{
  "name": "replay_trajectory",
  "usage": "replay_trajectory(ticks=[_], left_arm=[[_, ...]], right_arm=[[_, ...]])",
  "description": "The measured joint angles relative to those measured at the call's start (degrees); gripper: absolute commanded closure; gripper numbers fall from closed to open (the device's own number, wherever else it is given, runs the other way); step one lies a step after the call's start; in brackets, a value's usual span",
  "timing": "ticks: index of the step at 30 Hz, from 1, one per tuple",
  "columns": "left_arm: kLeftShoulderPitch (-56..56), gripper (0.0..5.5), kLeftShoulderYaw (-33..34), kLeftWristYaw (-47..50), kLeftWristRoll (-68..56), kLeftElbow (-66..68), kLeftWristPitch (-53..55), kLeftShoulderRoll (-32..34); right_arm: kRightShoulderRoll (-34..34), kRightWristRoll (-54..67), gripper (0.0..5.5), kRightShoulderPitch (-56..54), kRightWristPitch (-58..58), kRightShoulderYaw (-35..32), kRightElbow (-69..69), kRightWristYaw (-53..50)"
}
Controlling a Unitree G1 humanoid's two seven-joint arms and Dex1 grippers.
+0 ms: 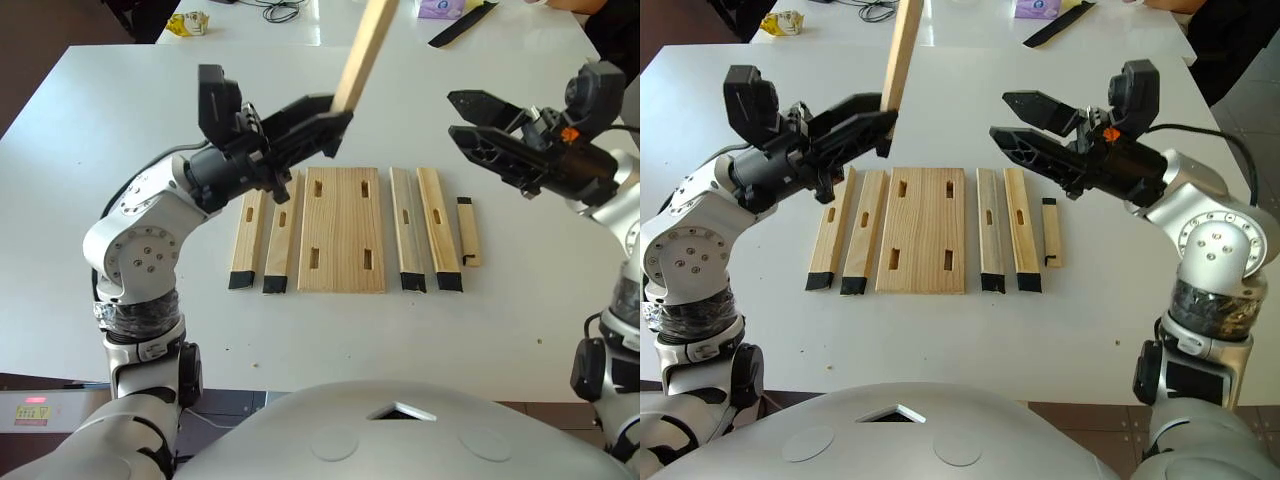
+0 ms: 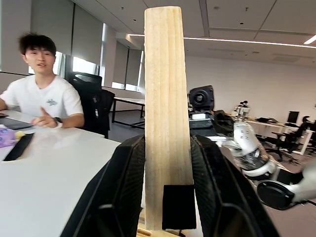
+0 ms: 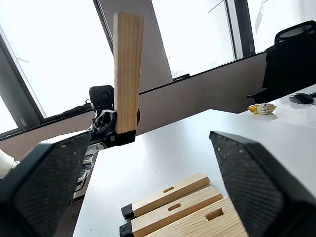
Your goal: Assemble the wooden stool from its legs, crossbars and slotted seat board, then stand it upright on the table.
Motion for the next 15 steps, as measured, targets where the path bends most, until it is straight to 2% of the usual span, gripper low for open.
replay_trajectory(ticks=[6, 15], left_arm=[[1.5, 4.19, -3.79, -4.32, 0.11, -0.46, 0.14, 3.3], [1.63, 4.19, -6.86, -5.29, 1.35, 0.05, -0.43, 3.69]], right_arm=[[-2.45, 0.01, 1.02, -4.74, 1.91, 3.82, 0.86, 4.08], [-2.6, -0.02, 1.02, -7.31, 3.69, 9.97, -0.98, 7.06]])
